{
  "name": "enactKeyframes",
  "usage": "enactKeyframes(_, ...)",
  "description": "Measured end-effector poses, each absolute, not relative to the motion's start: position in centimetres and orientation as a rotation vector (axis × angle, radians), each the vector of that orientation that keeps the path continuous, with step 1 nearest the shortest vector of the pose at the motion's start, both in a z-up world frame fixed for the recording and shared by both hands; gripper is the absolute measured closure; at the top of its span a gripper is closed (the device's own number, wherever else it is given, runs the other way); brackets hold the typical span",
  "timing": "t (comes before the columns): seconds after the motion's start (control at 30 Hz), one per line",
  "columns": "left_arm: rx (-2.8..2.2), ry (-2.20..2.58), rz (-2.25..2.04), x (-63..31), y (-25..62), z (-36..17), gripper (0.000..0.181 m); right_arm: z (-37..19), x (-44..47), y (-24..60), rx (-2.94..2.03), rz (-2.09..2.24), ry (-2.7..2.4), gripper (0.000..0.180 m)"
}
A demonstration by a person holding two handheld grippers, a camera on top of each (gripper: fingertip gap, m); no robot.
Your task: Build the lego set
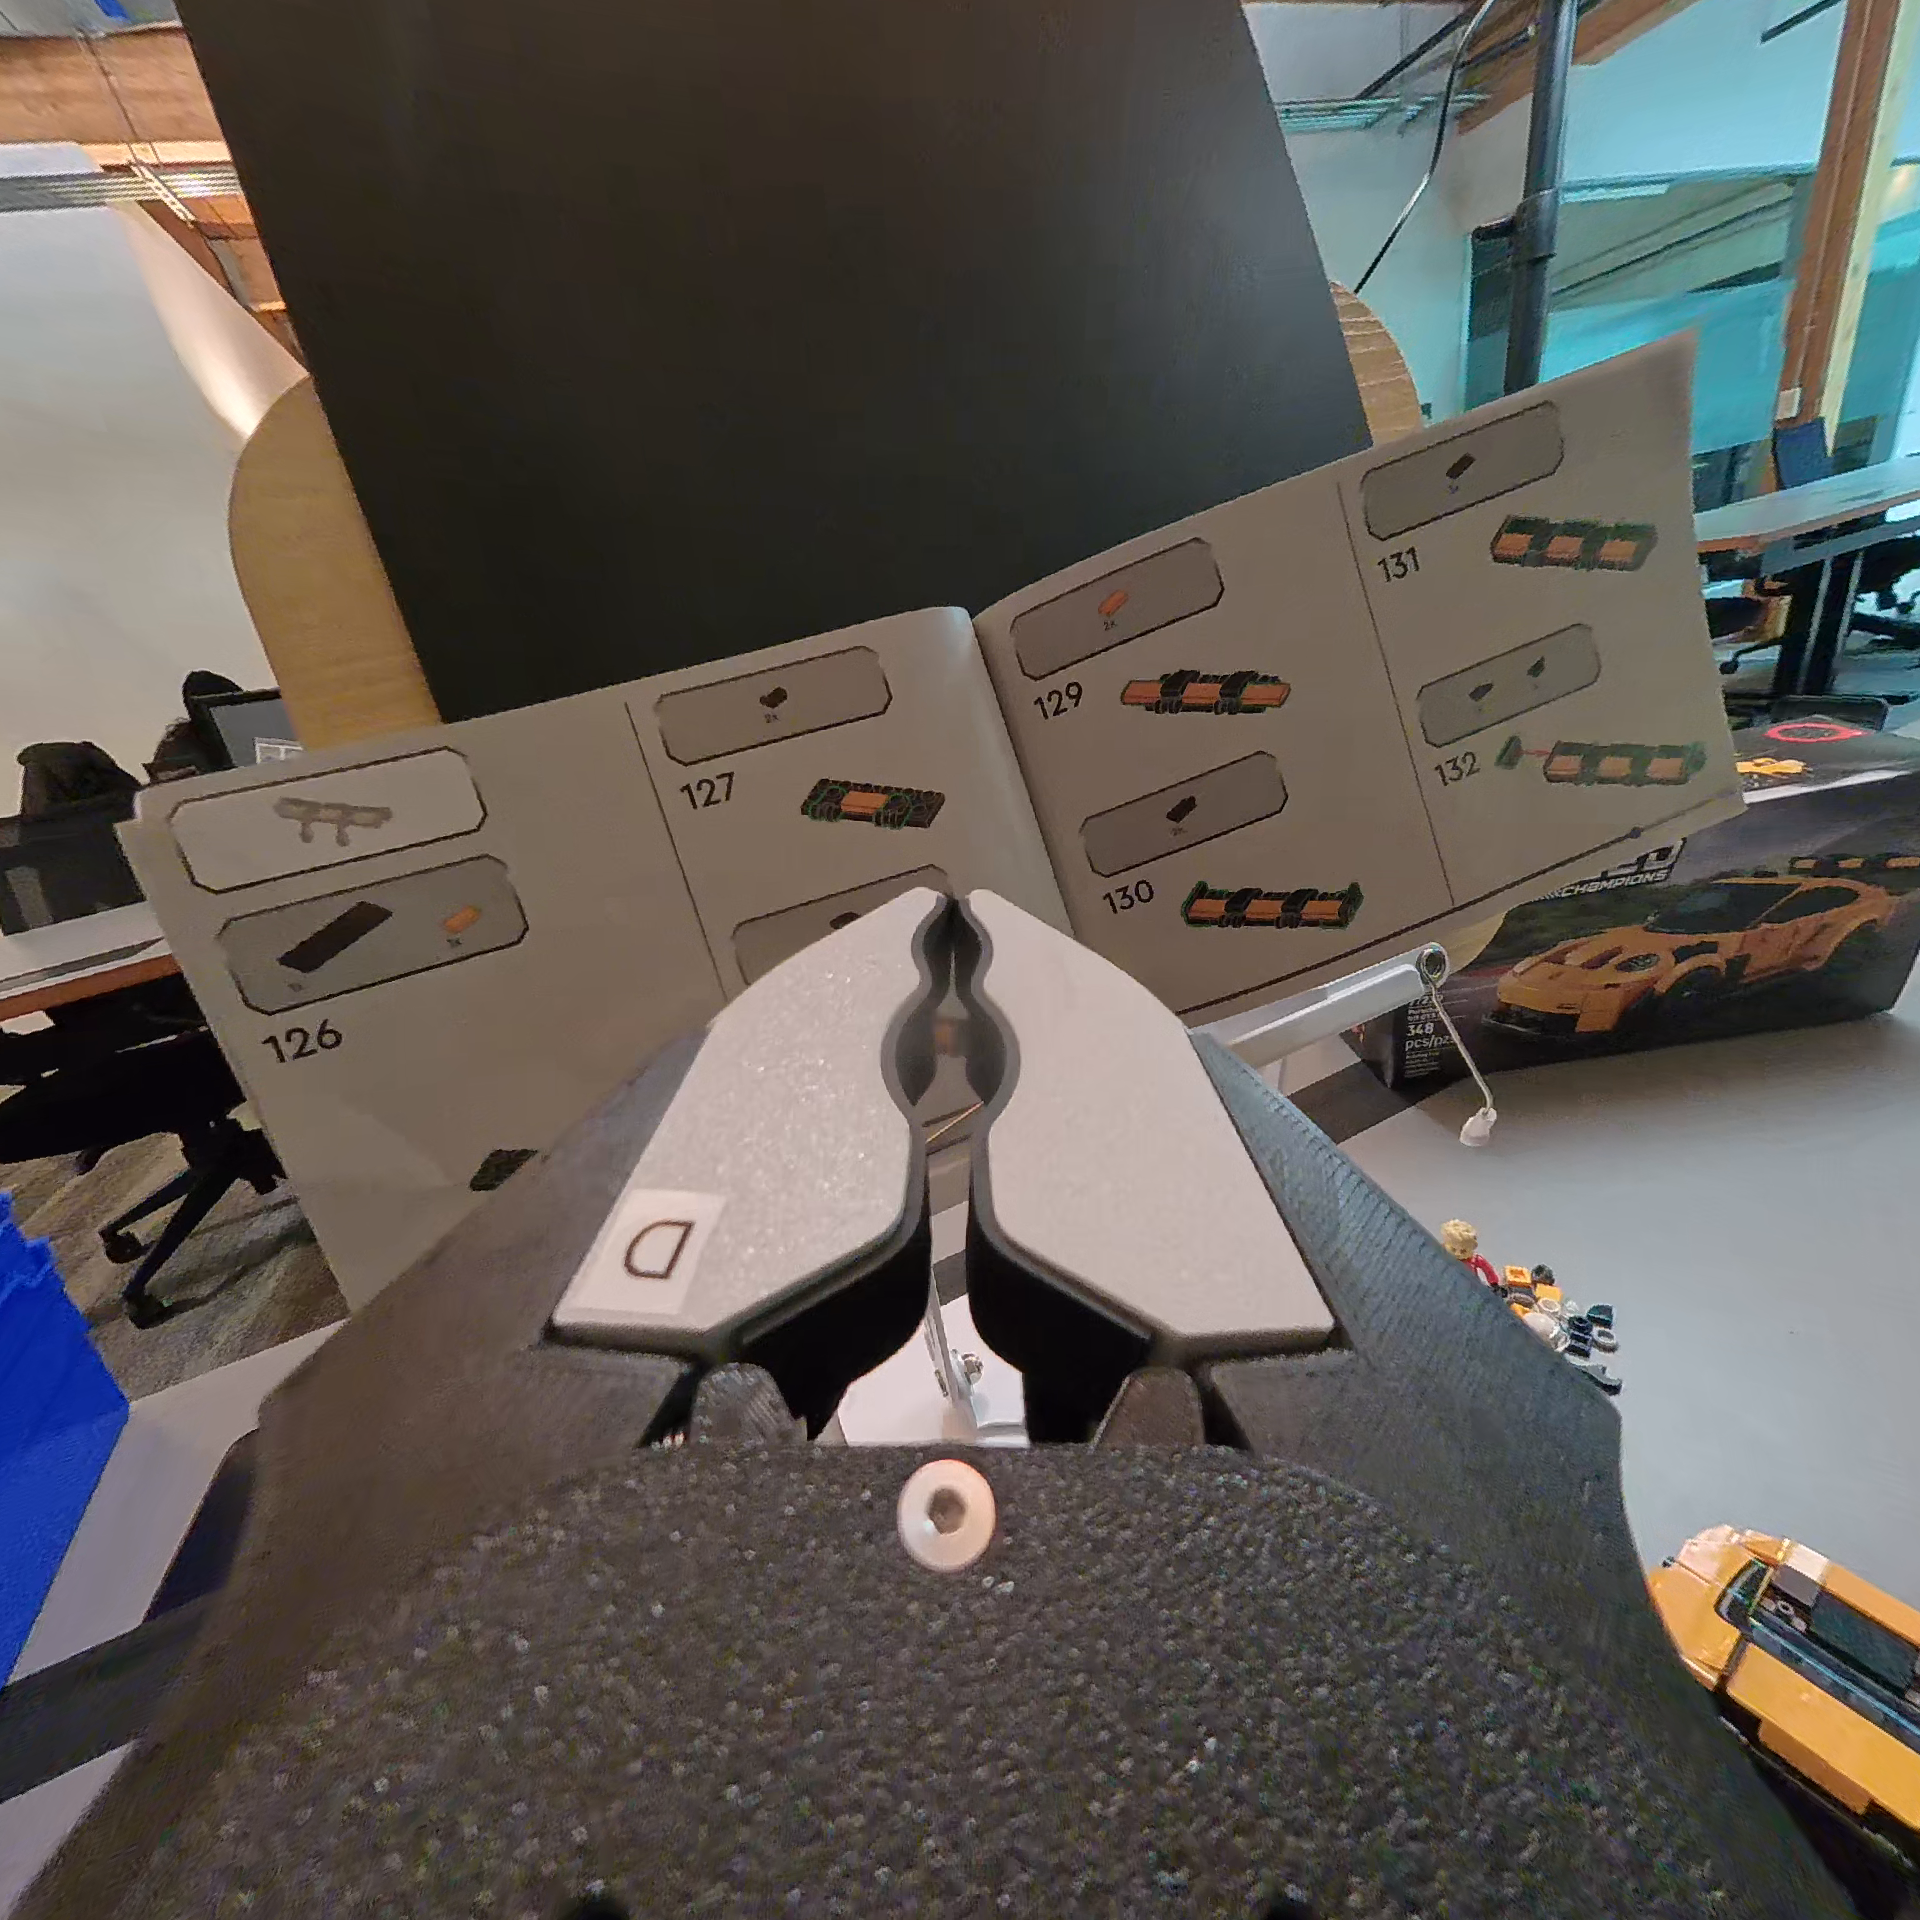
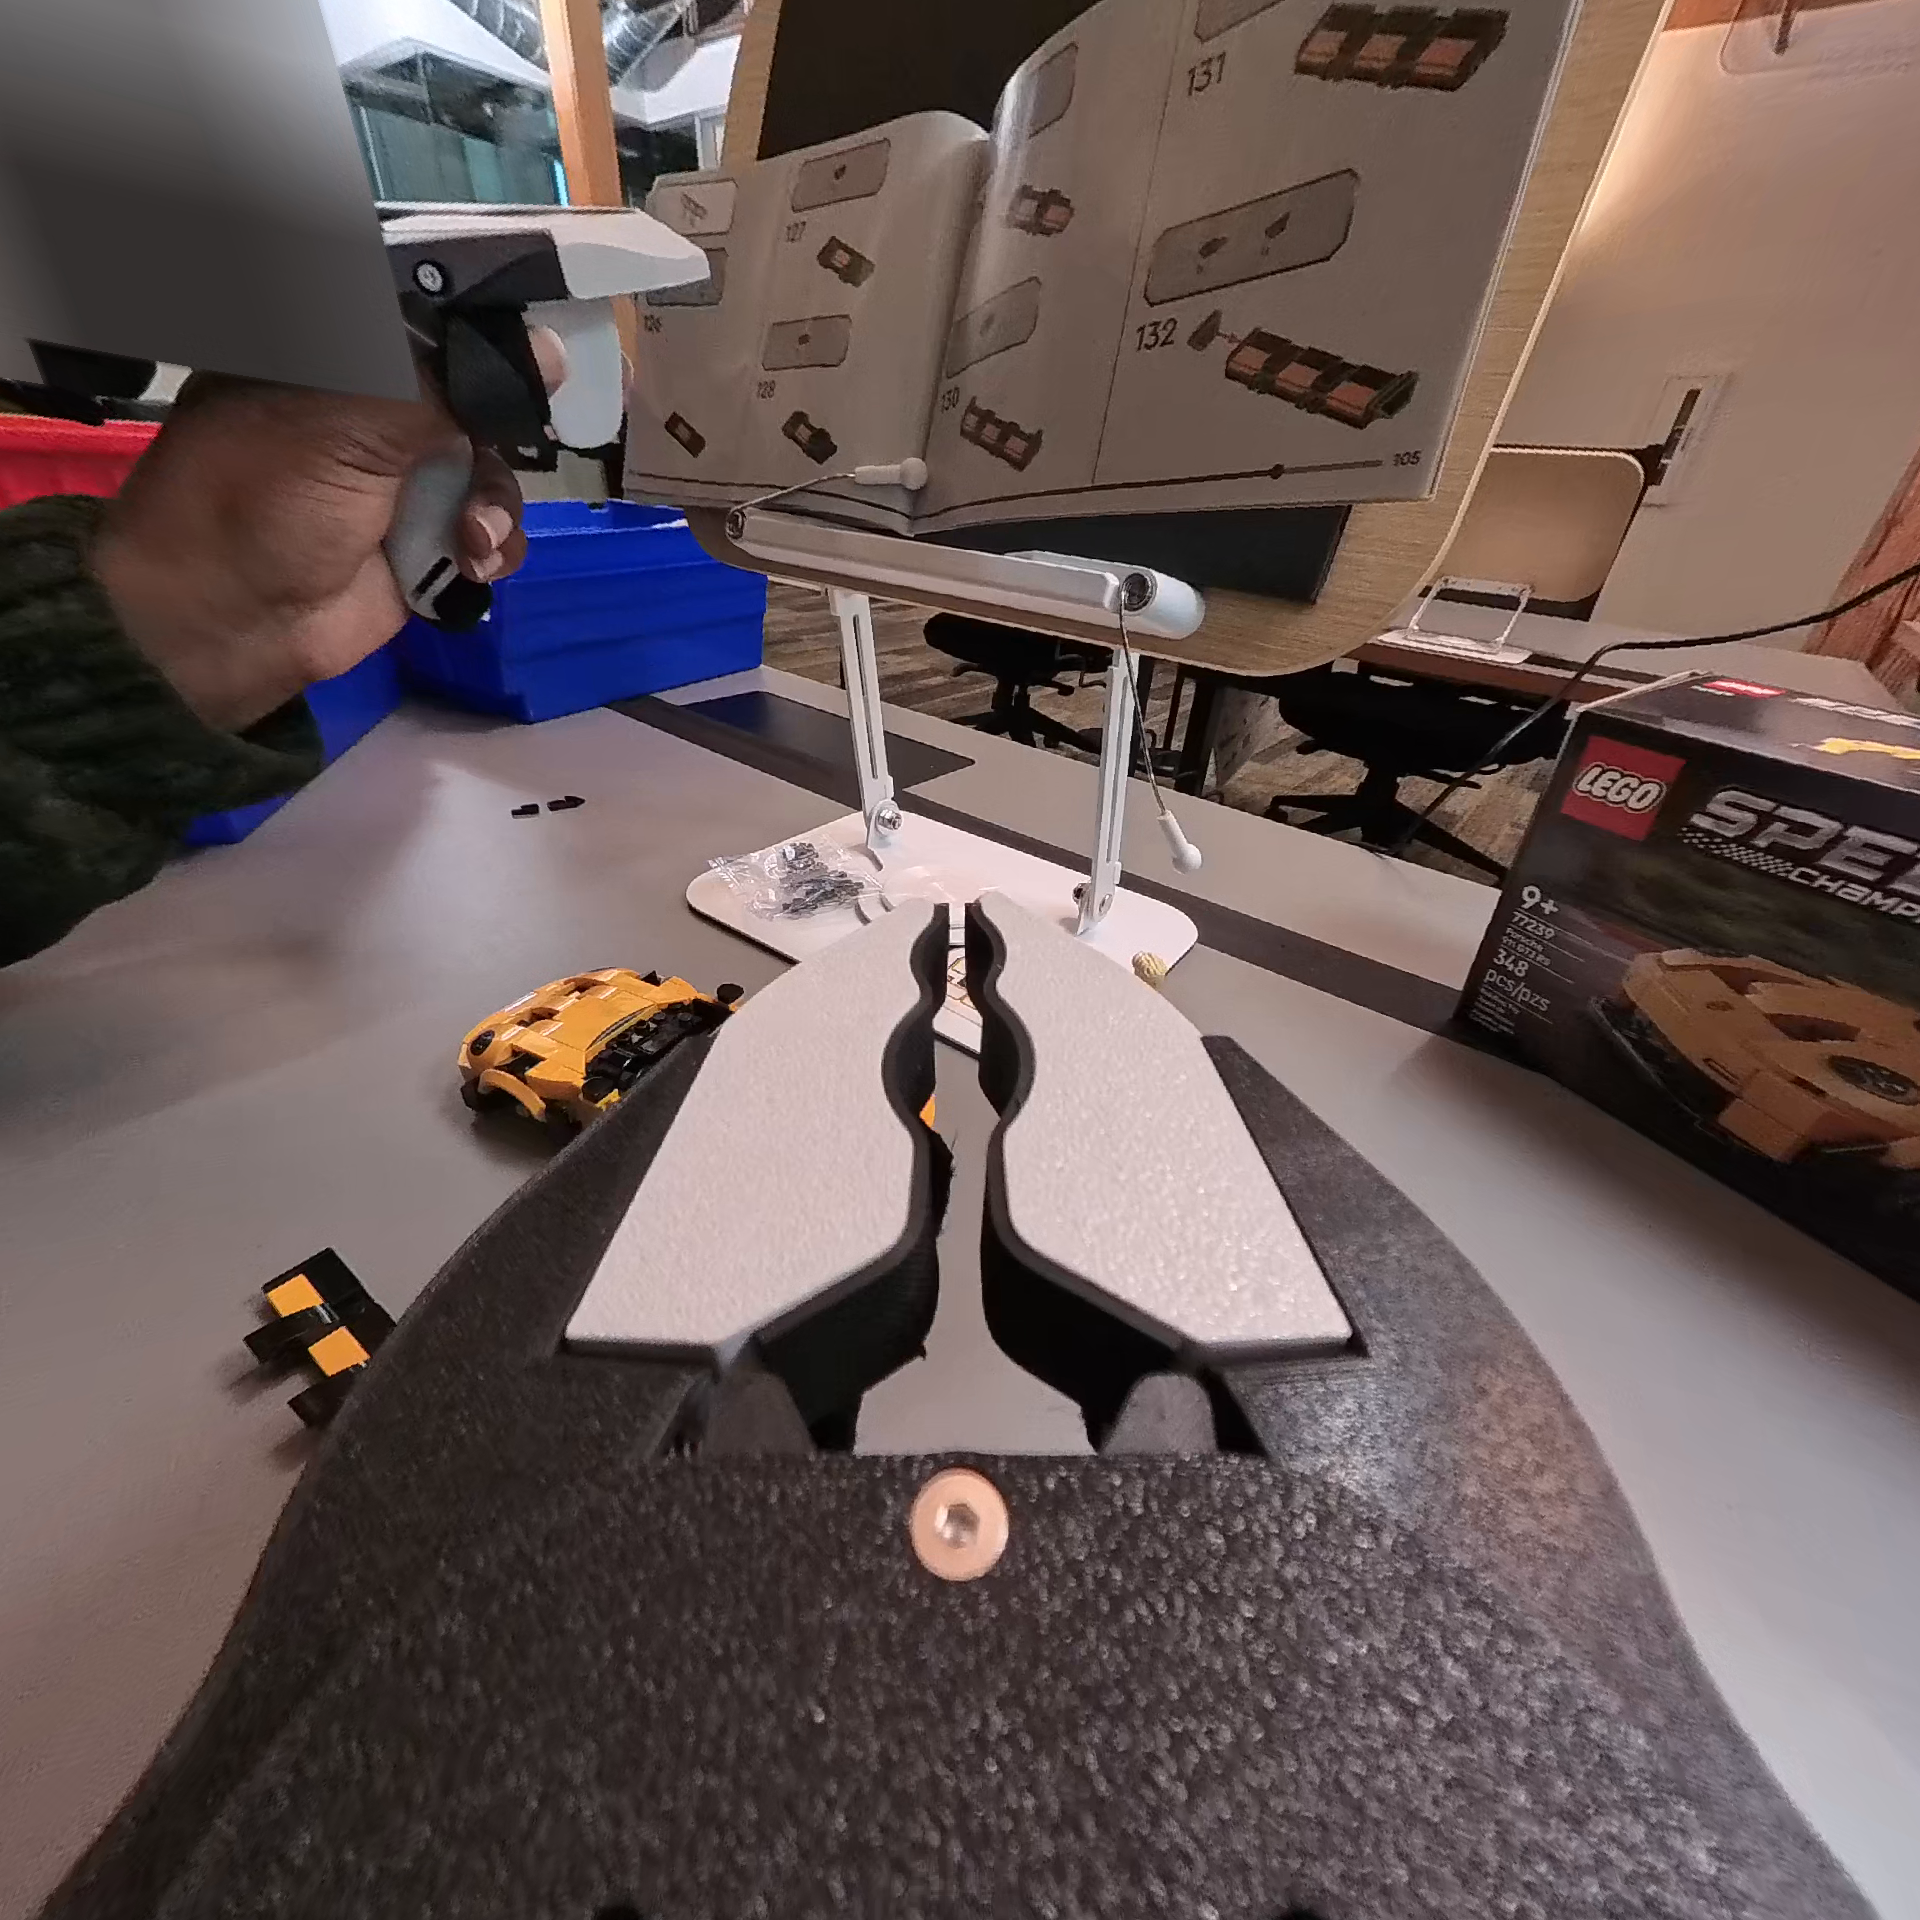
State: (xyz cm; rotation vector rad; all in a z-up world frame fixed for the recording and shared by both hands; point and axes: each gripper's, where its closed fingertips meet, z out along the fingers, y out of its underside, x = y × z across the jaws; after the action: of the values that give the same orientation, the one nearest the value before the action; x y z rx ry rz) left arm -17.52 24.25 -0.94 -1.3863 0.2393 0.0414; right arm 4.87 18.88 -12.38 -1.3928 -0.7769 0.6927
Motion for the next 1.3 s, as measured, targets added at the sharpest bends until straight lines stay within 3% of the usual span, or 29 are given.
enactKeyframes(0.63, -1.485, 0.240, 0.006, -16.5, 25.4, -4.6, 0.181, -12.2, 4.9, 18.9, -1.389, 0.701, -0.777, 0.177)
enactKeyframes(1.3, -1.487, 0.264, -0.003, -15.8, 25.4, -5.1, 0.181, -12.2, 4.9, 18.9, -1.387, 0.704, -0.781, 0.177)
